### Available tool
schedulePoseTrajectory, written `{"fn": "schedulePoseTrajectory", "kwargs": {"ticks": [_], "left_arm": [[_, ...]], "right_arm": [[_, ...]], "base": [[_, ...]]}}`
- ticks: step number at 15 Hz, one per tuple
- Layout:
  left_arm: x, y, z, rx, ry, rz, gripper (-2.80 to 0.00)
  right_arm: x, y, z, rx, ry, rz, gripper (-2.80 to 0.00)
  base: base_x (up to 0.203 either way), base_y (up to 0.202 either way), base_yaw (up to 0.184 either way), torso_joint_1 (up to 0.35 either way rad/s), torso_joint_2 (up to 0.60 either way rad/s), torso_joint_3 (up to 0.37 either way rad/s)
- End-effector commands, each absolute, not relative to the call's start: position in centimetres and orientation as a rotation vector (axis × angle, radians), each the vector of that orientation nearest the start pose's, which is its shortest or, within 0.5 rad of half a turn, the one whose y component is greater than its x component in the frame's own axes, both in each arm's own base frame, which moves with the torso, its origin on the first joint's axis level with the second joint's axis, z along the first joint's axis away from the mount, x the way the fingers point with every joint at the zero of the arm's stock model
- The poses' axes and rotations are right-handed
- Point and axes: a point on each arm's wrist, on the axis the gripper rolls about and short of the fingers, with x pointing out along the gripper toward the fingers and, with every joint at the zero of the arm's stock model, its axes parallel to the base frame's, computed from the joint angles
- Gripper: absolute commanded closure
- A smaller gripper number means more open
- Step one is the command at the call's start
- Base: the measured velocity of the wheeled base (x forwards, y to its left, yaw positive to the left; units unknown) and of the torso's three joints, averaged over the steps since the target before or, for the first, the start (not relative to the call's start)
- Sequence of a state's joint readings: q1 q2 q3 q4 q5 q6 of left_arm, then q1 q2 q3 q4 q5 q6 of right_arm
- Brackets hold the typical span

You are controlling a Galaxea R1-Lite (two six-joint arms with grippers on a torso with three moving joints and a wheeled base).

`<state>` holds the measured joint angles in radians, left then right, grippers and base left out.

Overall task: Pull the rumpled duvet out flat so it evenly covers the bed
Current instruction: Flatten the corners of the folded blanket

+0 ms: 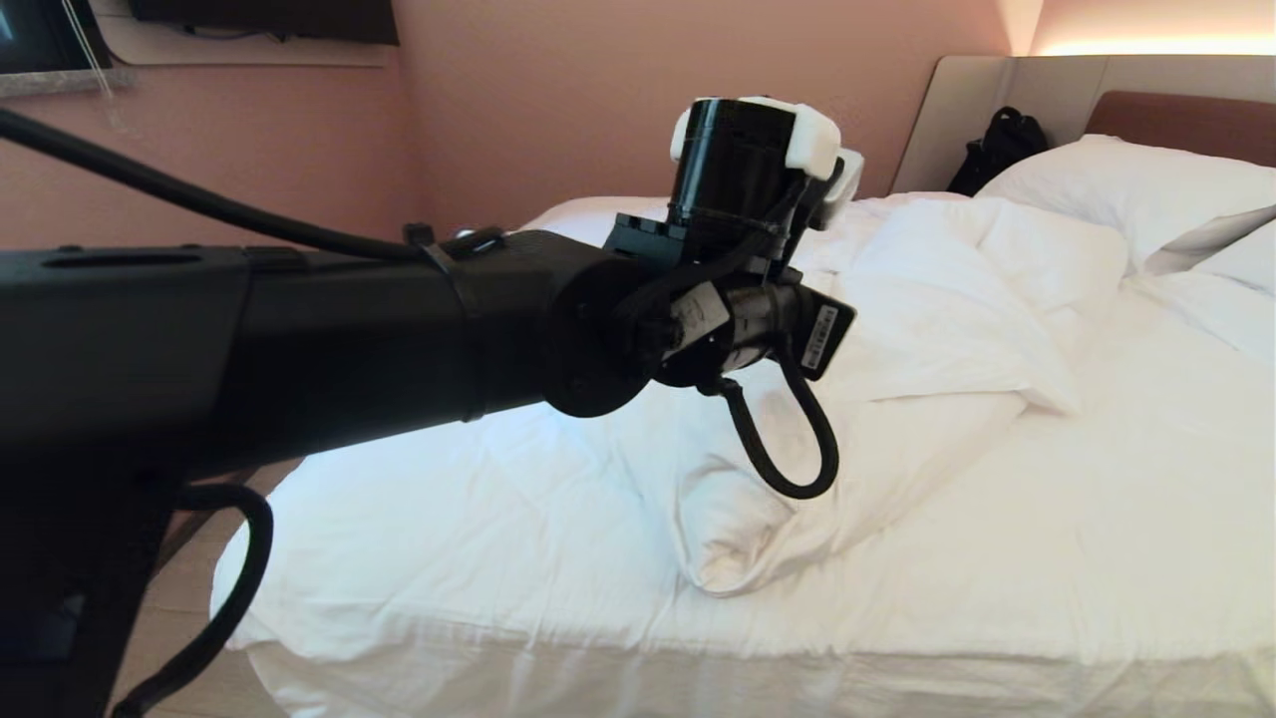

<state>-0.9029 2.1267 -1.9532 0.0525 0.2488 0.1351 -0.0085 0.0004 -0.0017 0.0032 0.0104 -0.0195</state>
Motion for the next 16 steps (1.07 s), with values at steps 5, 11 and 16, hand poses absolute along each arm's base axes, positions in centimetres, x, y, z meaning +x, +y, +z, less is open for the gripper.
{"fn": "schedulePoseTrajectory", "kwargs": {"ticks": [5, 11, 16], "left_arm": [[29.4, -36.4, 24.8, 0.265, 0.114, -0.680, -2.80], [31.3, -36.9, 22.3, 0.301, 0.118, -0.652, -2.80], [32.9, -36.8, 20.7, 0.311, 0.115, -0.621, -2.80]], "right_arm": [[-2.3, 0.0, 7.6, -0.020, 0.003, 0.003, 0.00], [-2.3, 0.0, 7.6, -0.020, 0.003, 0.002, 0.00], [-2.3, 0.0, 7.5, -0.020, 0.004, 0.003, 0.00]], "base": [[0.000, 0.000, 0.000, 0.000, 0.00, 0.000], [0.000, 0.000, 0.000, 0.000, 0.00, 0.000], [0.000, 0.000, 0.000, 0.000, 0.00, 0.000]]}}
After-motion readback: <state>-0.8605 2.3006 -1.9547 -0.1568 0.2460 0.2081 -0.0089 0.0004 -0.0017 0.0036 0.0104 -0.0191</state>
